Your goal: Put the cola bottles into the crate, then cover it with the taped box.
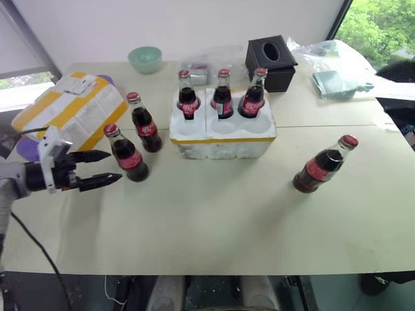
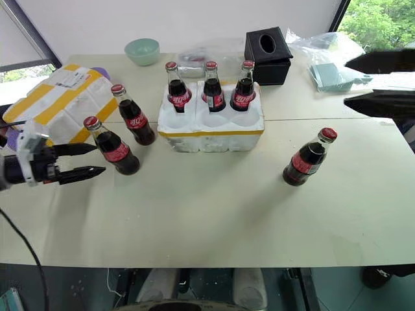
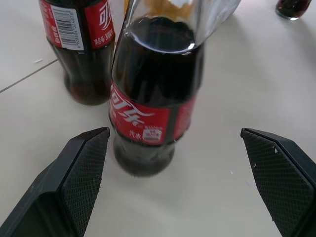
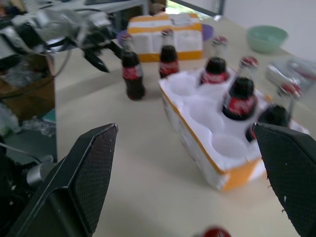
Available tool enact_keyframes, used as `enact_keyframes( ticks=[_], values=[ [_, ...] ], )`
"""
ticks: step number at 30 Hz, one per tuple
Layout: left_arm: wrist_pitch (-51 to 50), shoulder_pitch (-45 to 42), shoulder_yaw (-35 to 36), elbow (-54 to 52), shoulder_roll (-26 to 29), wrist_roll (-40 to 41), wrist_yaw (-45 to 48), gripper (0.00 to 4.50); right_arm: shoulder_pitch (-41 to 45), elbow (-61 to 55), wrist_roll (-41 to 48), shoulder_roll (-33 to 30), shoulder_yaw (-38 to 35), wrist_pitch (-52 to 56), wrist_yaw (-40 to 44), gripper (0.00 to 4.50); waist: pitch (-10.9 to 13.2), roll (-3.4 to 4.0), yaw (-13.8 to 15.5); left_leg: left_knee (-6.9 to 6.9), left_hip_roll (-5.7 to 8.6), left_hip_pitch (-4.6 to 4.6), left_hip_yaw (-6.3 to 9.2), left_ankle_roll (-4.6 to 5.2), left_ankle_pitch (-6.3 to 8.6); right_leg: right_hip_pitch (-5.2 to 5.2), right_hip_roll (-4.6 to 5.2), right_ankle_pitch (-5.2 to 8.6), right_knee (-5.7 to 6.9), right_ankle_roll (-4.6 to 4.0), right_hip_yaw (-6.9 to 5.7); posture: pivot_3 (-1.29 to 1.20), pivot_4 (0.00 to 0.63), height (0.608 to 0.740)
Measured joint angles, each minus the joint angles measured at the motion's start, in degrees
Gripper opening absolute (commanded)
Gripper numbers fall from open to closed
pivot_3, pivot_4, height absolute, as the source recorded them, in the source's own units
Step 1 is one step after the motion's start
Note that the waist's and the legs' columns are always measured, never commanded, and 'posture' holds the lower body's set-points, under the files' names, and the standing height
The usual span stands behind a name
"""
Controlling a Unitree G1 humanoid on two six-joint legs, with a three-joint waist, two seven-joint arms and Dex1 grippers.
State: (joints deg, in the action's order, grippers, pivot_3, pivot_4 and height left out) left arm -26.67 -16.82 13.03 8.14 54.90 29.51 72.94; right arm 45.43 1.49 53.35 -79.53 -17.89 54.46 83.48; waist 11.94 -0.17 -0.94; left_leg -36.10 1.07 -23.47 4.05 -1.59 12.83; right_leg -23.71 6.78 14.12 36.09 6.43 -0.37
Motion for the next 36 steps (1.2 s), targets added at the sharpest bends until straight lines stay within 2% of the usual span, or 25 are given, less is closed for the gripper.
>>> enact_keyframes(
  ticks=[4,12,19,24,29,33,36],
  values=[
    [1.22,-1.81,-2.77,2.16,-2.16,-2.06,-0.98,4.49,2.86,-2.25,2.63,2.26,1.98,3.70,-1.75,4.50,0.00,-0.03,0.10,0.01,0.02,-0.12,-0.10,-0.01,0.01,-0.14,0.01,-0.12,-0.02,0.23,0.07,0.00,0.150,0.739],
    [2.20,-5.29,-3.69,3.83,-5.99,-3.97,-3.05,4.49,4.29,-7.74,8.34,5.99,1.82,8.28,-6.55,4.50,0.00,-0.03,0.16,-0.07,0.02,-0.19,-0.15,-0.01,-0.01,-0.28,0.00,-0.25,0.10,0.43,0.11,0.00,0.150,0.739],
    [0.90,-5.92,-3.82,4.17,-7.30,-3.76,-4.34,4.49,4.12,-8.17,8.82,7.26,1.75,8.83,-9.16,4.50,-0.01,-0.04,0.07,-0.08,0.02,-0.18,-0.23,-0.01,-0.01,-0.30,0.00,-0.28,0.10,0.47,0.18,0.00,0.150,0.739],
    [-1.48,-5.70,-3.36,3.26,-7.99,-2.21,-4.29,2.82,3.56,-8.17,8.82,7.63,1.48,8.81,-10.14,4.50,-0.01,-0.04,0.14,-0.09,0.02,-0.18,-0.26,0.00,-0.01,-0.29,0.00,-0.29,0.09,0.47,0.20,0.00,0.150,0.739],
    [-5.15,-5.38,-3.27,1.39,-7.47,-1.17,-3.07,2.82,0.67,-8.64,8.80,8.81,0.71,8.66,-11.02,4.50,-0.01,-0.06,0.13,-0.09,0.02,-0.19,-0.27,0.00,-0.01,-0.30,0.00,-0.29,0.09,0.48,0.21,0.00,0.150,0.739],
    [-8.80,-5.83,-3.37,-1.09,-4.99,0.53,-0.15,2.82,-1.20,-9.20,8.77,9.88,-0.11,8.21,-11.86,4.50,0.02,-0.11,0.06,-0.08,0.01,-0.20,-0.27,0.00,-0.01,-0.33,-0.03,-0.29,0.11,0.48,0.21,0.00,0.150,0.739],
    [-12.23,-10.38,-4.42,-2.35,-2.28,2.08,3.21,2.82,-2.33,-9.17,8.69,10.88,-0.77,7.40,-12.50,4.50,0.06,-0.18,0.22,-0.14,0.01,-0.24,-0.25,0.00,-0.02,-0.33,-0.04,-0.30,0.14,0.48,0.21,0.00,0.150,0.739]
  ],
)
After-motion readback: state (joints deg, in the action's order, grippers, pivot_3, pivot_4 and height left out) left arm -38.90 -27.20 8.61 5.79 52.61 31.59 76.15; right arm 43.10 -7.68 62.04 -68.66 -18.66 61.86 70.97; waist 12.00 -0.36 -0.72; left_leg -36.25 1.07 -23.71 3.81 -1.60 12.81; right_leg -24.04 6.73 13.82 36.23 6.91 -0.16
